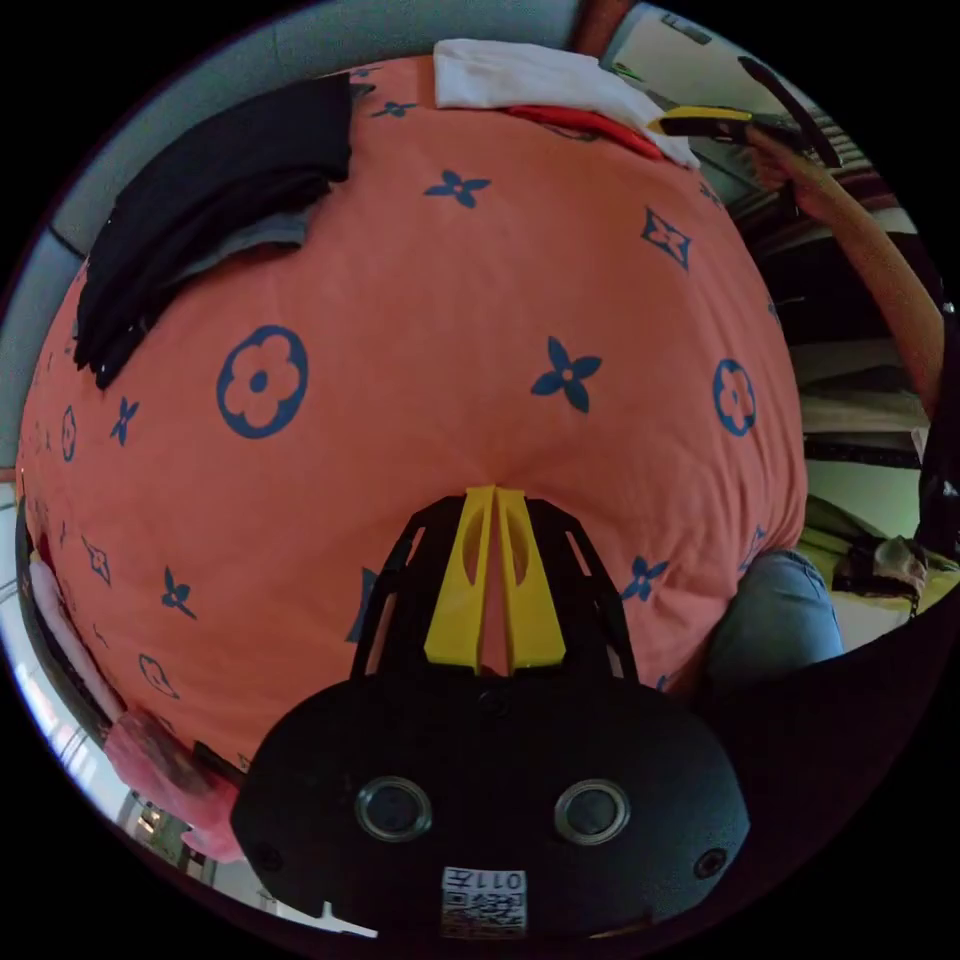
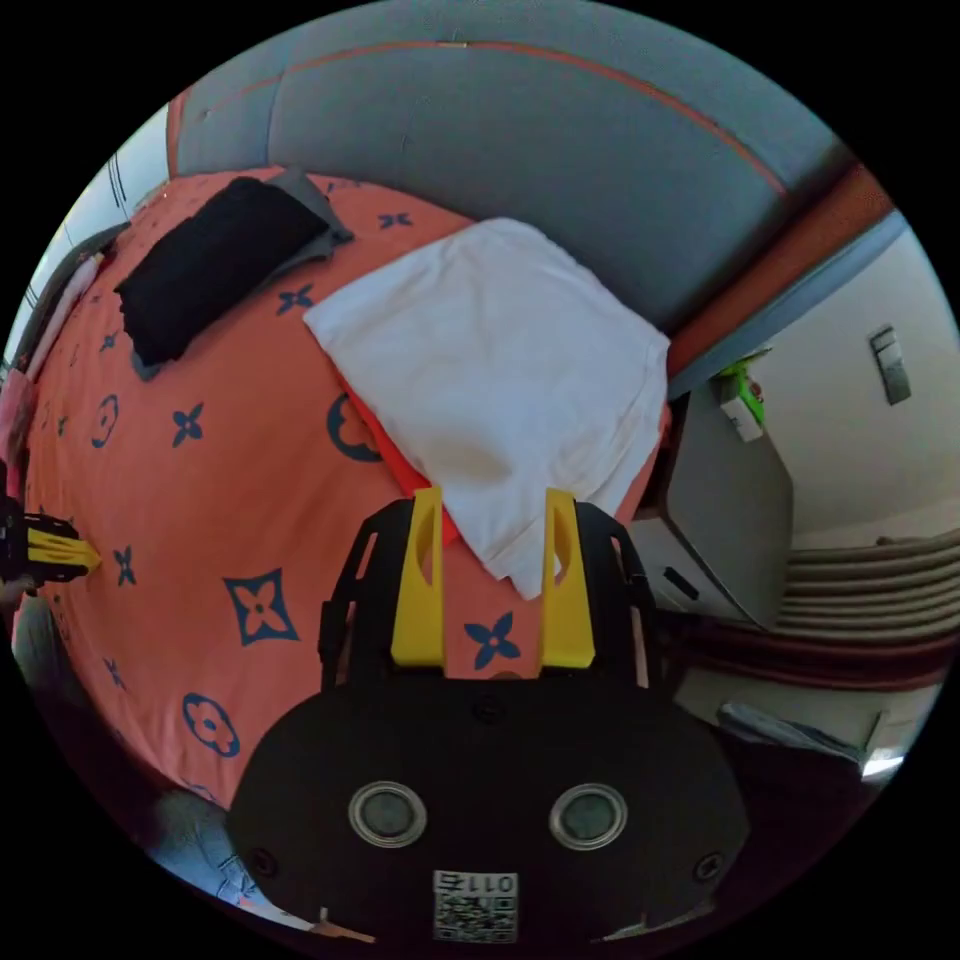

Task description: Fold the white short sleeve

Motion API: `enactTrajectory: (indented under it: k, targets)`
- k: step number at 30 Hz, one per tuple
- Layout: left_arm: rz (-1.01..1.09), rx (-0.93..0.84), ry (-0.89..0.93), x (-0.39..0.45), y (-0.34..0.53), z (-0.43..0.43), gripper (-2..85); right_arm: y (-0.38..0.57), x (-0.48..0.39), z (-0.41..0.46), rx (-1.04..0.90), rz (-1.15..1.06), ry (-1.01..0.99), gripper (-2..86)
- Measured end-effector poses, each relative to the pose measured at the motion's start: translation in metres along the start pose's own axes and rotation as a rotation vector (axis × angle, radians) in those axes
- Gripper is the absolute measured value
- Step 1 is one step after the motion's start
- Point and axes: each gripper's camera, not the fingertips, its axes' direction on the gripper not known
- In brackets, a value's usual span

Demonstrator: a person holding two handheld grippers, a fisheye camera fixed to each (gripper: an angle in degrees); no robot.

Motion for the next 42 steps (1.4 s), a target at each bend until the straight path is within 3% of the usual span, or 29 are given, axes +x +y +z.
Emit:
enactTrajectory:
  k: [8,14,17,21,25,31,33,40,42]
  targets:
    - [0.034,0.026,-0.058,0.001,0.009,0.003,0.1,0.016,0.025,0.015,0.01,0.032,-0.097,5.6]
    - [-0.032,0.074,0.011,-0.01,0.031,0.001,0.0,0.039,0.029,-0.008,0.049,0.058,-0.107,2.8]
    - [-0.068,0.088,0.071,-0.017,0.043,0.0,0.0,0.044,0.022,0.009,-0.08,0.019,-0.068,2.3]
    - [-0.066,0.078,0.112,-0.019,0.059,-0.006,0.0,0.053,0.016,0.021,-0.116,-0.012,-0.001,2.1]
    - [-0.057,0.101,0.115,-0.006,0.078,-0.018,0.0,0.073,0.01,0.01,-0.057,0.007,0.001,2.0]
    - [-0.107,0.221,0.18,0.021,0.131,-0.048,0.0,0.132,0.011,-0.04,0.118,0.059,-0.237,1.6]
    - [-0.108,0.257,0.173,0.027,0.153,-0.062,0.0,0.163,-0.014,-0.06,0.172,0.03,-0.363,1.4]
    - [-0.116,0.374,0.046,0.033,0.228,-0.11,-0.1,0.263,-0.173,-0.077,0.161,-0.152,-0.361,1.4]
    - [-0.094,0.398,-0.005,0.039,0.262,-0.121,0.0,0.299,-0.228,-0.074,0.157,-0.127,-0.489,1.3]
